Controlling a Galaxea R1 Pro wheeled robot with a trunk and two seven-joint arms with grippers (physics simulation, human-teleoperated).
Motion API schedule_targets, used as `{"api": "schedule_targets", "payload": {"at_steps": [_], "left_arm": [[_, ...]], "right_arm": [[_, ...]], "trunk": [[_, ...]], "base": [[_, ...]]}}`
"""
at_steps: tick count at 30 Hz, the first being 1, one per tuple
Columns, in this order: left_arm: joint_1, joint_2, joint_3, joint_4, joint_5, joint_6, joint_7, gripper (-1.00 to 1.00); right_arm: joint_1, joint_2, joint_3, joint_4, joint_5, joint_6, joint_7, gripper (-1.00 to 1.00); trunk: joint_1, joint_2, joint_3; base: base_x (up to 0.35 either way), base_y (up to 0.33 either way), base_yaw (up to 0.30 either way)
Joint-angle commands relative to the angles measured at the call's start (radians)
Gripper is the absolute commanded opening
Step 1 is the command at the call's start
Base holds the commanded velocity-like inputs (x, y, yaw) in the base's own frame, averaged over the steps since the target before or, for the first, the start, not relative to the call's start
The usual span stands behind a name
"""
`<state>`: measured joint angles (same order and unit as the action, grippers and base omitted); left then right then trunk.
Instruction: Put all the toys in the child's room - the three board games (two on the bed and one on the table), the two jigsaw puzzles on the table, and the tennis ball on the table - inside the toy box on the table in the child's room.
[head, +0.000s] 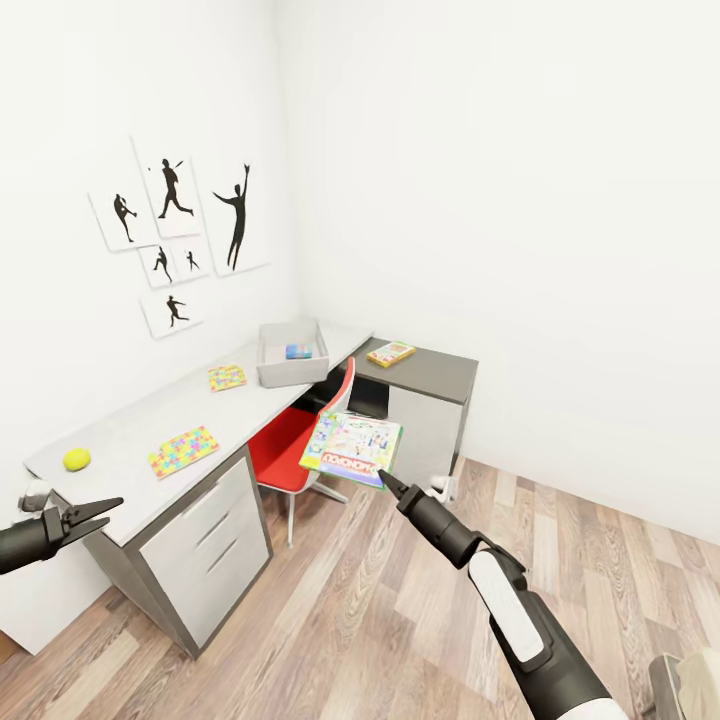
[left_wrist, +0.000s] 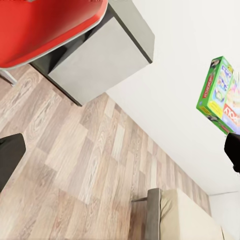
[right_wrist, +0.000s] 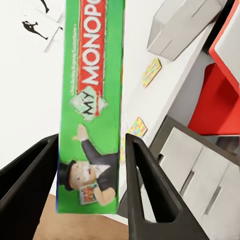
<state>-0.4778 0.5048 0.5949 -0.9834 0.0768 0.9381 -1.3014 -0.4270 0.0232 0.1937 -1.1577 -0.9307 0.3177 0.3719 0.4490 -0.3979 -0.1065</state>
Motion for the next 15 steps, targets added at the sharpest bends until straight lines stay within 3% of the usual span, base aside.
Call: {"api": "schedule_targets", "payload": {"at_steps": [1,3,6,11,15], "left_arm": [[-0.001,0.000,0.000,0.000,0.002,0.008,-0.002,1.00],[-0.001,-0.001,0.000,-0.002,0.003,0.008,-0.003,1.00],[-0.001,-0.003,0.000,-0.003,0.003,0.008,-0.003,1.00],[-0.001,-0.005,0.000,-0.003,0.003,0.008,-0.002,1.00],[-0.001,-0.004,0.002,-0.003,0.003,0.008,-0.002,1.00]], "right_arm": [[-0.001,0.001,0.016,0.000,-0.012,0.011,-0.003,-1.00],[-0.001,0.003,0.056,0.001,-0.015,0.020,-0.025,-1.00],[-0.015,0.014,0.081,0.001,-0.022,0.063,-0.093,-1.00],[-0.192,0.097,0.086,-0.006,-0.025,0.305,-0.262,-1.00],[-0.326,0.140,0.077,-0.006,-0.028,0.365,-0.329,-1.00]], "trunk": [[0.001,-0.002,-0.002],[0.001,-0.002,-0.002],[0.001,-0.002,-0.002],[0.001,-0.002,-0.002],[0.001,-0.002,-0.002]], "base": [[0.185,0.000,0.000],[0.136,0.000,0.000],[0.056,0.000,0.000],[0.012,0.000,0.000],[0.001,0.000,0.000]]}}
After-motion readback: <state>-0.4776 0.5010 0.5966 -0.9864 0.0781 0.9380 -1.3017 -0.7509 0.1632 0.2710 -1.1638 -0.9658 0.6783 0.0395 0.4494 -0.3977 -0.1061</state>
